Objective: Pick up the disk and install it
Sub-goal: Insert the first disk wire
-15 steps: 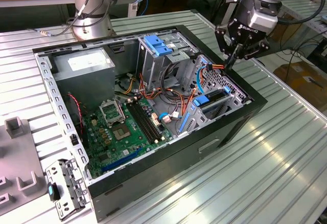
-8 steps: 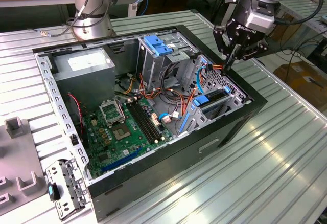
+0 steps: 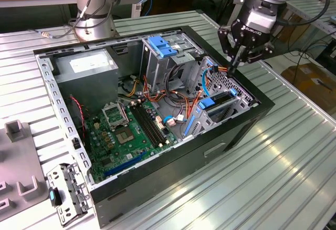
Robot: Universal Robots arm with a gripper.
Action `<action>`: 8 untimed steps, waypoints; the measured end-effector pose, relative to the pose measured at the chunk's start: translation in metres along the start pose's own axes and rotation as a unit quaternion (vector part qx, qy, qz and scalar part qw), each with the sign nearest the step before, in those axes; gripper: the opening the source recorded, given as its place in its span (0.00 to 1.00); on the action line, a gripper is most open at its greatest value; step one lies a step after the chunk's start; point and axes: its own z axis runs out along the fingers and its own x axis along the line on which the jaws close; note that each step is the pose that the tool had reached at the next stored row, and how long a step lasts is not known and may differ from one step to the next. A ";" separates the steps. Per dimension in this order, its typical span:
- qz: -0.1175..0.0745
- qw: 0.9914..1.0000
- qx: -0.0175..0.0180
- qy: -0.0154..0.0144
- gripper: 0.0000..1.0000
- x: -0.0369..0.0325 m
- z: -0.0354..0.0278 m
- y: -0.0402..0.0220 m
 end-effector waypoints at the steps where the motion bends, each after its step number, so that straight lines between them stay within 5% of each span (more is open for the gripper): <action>1: 0.011 1.000 0.000 0.000 0.16 0.0000 0.0000 0.0000; 8: 0.041 0.999 -0.001 0.001 0.16 -0.0035 0.0000 0.0056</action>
